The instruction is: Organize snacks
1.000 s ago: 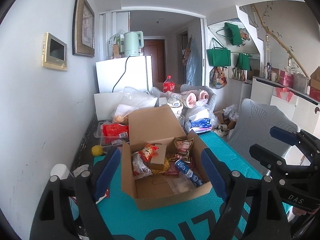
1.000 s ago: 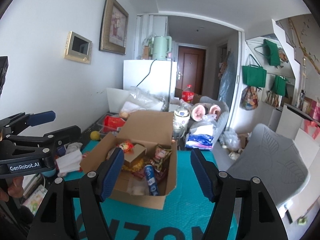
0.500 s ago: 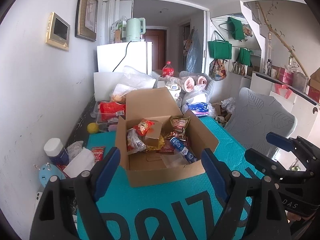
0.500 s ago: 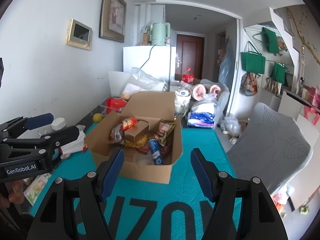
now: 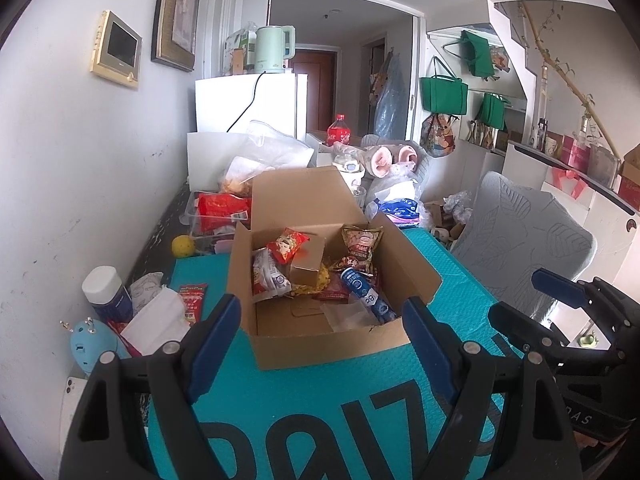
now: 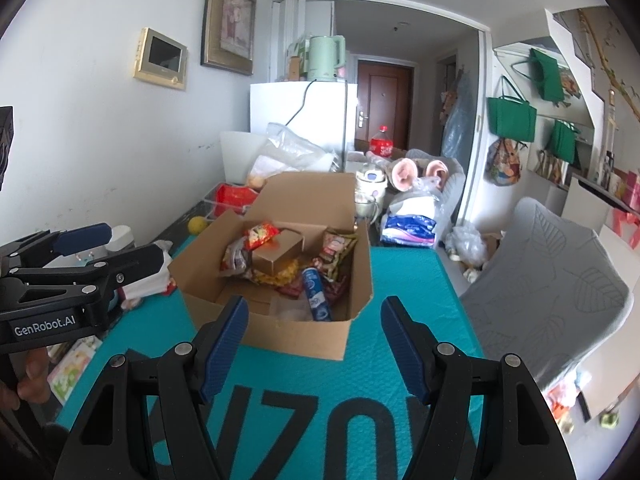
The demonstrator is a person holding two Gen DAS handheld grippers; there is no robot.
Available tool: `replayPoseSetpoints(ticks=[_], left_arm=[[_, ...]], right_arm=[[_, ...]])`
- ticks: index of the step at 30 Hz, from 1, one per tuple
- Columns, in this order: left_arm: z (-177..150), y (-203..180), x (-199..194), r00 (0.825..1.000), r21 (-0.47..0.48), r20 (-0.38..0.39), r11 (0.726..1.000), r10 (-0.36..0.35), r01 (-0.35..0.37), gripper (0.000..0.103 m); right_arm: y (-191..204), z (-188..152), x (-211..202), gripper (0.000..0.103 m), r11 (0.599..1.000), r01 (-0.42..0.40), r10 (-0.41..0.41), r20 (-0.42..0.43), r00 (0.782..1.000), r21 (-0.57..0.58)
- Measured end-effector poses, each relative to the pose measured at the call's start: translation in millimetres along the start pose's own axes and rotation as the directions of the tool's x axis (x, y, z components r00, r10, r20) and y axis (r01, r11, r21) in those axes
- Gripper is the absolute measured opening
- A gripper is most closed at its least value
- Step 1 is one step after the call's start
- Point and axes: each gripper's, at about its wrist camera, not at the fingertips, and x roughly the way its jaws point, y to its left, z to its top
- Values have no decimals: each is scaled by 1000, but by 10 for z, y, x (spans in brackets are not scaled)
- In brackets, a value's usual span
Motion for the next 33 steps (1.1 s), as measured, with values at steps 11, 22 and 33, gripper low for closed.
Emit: replayPoseSetpoints(ticks=[11, 22, 33], left_arm=[[-13, -22, -24, 1000, 2, -5, 1000, -8, 8, 83], [-25, -68, -34, 1000, 22, -4, 1000, -11, 11, 83], [-35, -85, -13, 1000, 21, -8, 1000, -2, 2, 83]], right_arm=[[9, 8, 6, 70, 1000, 8, -8, 6, 1000, -13], [7, 4, -67, 70, 1000, 24, -24, 11, 1000, -8], [-29, 14, -43, 69, 1000, 23, -23, 2, 1000, -1]])
